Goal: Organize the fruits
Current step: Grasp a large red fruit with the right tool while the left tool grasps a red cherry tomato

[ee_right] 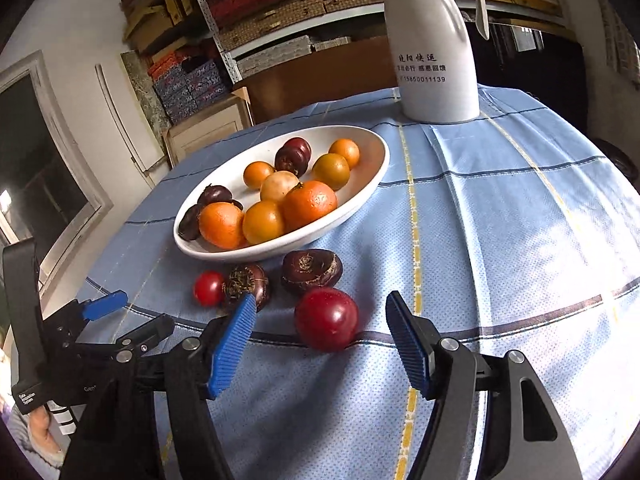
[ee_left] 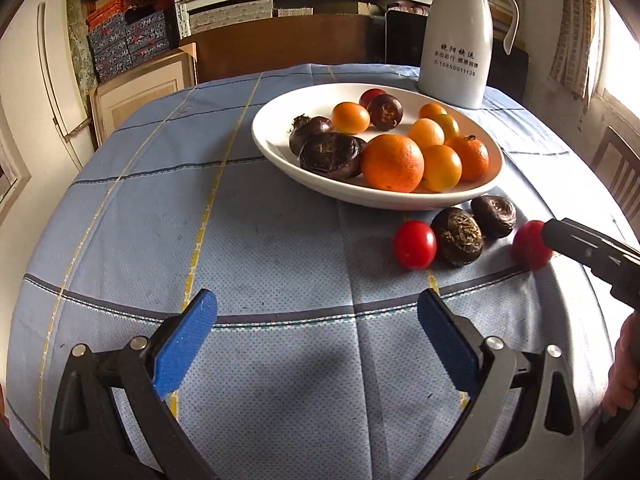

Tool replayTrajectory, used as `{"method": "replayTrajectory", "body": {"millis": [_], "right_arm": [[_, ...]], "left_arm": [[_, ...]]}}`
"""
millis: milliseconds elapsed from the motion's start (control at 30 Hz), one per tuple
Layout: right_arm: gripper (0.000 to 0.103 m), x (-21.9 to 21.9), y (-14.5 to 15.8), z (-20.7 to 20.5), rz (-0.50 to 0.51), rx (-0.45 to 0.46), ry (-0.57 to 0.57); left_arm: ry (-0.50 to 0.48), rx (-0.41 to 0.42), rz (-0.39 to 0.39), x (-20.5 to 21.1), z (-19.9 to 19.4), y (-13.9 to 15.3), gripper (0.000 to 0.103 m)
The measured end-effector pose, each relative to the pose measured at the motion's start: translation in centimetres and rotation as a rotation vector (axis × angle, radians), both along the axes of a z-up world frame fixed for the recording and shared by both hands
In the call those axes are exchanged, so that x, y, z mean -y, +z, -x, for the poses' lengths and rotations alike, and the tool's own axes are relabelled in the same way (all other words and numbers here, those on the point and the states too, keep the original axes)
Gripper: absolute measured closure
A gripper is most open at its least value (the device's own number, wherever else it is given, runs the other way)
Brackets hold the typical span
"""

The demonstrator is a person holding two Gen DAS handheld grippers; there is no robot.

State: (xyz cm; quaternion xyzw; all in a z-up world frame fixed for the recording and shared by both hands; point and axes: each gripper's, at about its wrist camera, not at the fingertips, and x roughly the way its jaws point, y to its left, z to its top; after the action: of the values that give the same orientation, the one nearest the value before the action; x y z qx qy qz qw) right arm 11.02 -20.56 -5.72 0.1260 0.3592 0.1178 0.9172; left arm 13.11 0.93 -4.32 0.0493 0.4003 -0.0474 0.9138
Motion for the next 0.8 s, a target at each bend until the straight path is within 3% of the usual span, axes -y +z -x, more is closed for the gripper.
{"method": "replayTrajectory", "body": {"millis": [200,367,800], "right_arm": [[0.044,-0.4,-0.6,-0.3,0.015,-0.033,0.007],[0.062,-0.4,-1.3,-0.9,0.007,-0.081,0.019],[0.064,-0.7,-1.6,-0.9,0.01,-0.088,0.028]], "left_arm": [[-0.016,0.013,-0.05,0.9,0.2,0.0,0.005],[-0.034,0.013,-0.089,1.8,0.2,-0.2,0.005],[-0.034,0.032,-0.106,3.0,-1.8,-0.1,0.005]]}}
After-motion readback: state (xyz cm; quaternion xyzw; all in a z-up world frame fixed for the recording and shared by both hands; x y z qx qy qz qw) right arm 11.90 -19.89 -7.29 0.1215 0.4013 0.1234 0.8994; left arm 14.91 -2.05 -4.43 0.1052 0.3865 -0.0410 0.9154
